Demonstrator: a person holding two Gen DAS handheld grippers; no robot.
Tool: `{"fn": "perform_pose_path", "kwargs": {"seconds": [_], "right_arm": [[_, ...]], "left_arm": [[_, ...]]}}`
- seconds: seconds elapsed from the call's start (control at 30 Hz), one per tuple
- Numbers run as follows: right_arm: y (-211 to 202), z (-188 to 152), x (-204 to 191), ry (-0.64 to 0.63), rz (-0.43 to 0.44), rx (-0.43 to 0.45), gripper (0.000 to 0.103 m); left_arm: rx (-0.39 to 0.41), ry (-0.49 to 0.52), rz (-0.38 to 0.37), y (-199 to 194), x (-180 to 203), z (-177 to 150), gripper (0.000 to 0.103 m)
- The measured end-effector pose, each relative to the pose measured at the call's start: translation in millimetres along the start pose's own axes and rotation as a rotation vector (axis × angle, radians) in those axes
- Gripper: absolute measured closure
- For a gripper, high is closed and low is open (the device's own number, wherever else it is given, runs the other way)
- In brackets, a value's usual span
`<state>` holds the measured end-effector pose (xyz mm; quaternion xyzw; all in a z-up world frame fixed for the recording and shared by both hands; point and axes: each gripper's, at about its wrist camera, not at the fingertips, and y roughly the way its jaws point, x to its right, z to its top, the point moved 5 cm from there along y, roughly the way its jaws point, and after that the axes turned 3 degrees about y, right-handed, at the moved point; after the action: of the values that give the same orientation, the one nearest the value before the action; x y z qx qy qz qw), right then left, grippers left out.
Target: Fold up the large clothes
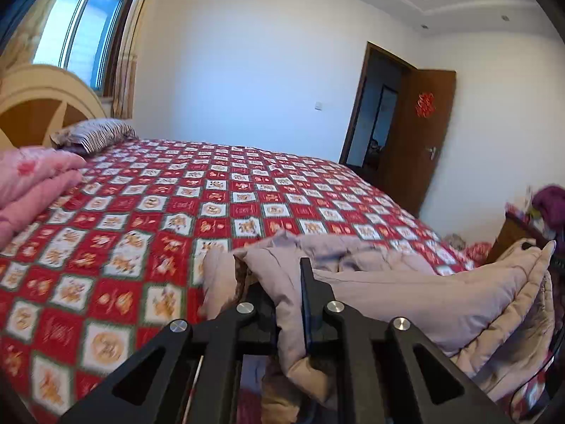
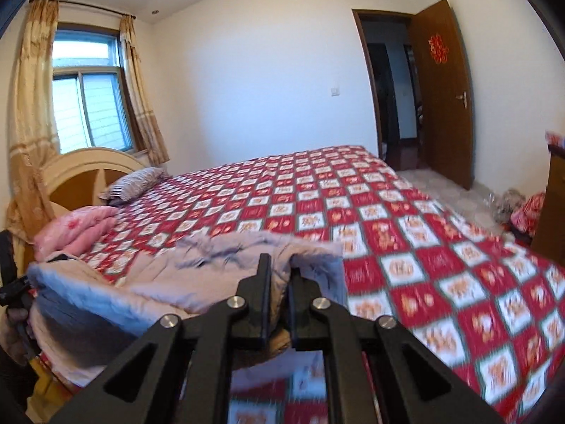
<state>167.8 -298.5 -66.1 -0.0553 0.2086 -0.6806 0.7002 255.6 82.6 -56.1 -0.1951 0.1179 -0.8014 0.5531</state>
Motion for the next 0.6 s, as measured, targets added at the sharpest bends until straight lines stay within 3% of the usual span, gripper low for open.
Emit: {"fn": "perform_pose_path", "kwargs": {"seconds": [0.1, 0.27, 0.43, 0.6], "right_arm": [[43, 23, 4, 0.003, -0.030, -0.009, 0.093], [96, 47, 17, 0.044, -0.083, -0.023, 0.093], [160, 58, 27, 0.056, -0.144, -0.045, 0.093], [220, 52, 41, 0.075, -0.205, -0.086, 0.093]], "left_arm": [[-0.042, -0.049, -0.019, 35, -8, 13, 0.089], [-0.076, -0.055, 0.041, 89, -16, 36, 0.082], [-0.193, -0.131, 0.078, 159, -39, 31, 0.077], [-0.261, -0.203, 0.103, 213, -60, 21, 0.062]]}}
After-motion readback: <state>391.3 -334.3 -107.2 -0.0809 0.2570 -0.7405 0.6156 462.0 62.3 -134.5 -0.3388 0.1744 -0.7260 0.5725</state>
